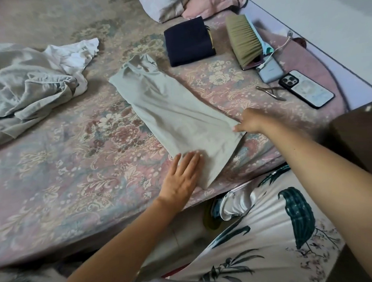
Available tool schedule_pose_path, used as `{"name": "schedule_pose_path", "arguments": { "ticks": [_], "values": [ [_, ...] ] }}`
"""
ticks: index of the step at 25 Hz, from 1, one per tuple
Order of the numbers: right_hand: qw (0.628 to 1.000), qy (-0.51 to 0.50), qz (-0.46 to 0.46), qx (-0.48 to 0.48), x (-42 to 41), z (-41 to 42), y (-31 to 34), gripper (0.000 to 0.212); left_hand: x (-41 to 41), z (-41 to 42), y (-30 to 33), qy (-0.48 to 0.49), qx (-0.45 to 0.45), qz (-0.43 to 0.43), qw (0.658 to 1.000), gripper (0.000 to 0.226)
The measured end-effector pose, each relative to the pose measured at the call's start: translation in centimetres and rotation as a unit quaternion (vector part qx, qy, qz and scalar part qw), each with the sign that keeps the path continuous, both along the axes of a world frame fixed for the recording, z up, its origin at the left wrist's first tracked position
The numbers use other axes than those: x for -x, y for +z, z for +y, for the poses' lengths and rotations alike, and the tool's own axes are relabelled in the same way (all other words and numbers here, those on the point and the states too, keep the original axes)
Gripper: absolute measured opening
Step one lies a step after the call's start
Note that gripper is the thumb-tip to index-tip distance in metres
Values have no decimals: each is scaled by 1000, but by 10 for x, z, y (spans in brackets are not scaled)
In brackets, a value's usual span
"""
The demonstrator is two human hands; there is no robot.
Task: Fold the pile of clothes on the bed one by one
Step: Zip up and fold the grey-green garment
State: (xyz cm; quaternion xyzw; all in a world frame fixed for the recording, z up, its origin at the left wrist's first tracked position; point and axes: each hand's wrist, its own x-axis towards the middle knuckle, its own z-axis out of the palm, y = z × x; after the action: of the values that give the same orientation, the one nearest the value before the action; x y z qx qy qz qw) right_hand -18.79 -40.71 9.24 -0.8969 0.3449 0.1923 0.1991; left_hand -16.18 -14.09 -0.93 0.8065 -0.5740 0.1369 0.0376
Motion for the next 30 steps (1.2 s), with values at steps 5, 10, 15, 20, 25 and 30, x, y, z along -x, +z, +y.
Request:
{"name": "schedule_pose_path", "arguments": {
  "ticks": [5, 10, 15, 20, 25, 30],
  "values": [
    [991, 17, -114, -62, 8, -3, -3, 20, -11, -9, 6, -71, 90, 84, 990, 38],
    [984, 112, -59, -121, 24, 21, -3, 16, -24, 29, 24, -95, 155, 103, 978, 44],
    [980, 145, -22, -134, 28, 26, -15, 18, -21, 39, 40, 92, 169, 320, 928, 58],
    [984, 127, -41, -122, 33, 20, -12, 12, -14, 47, 18, -124, 115, 239, 956, 47],
    [970, 229, 16, 75, 29, 27, -11, 4, -21, 48, 7, -170, 58, 179, 967, 46],
    [974, 181, -61, 124, 1, 59, -14, 45, -20, 36, 12, 138, 216, 254, 933, 42]
  ]
}}
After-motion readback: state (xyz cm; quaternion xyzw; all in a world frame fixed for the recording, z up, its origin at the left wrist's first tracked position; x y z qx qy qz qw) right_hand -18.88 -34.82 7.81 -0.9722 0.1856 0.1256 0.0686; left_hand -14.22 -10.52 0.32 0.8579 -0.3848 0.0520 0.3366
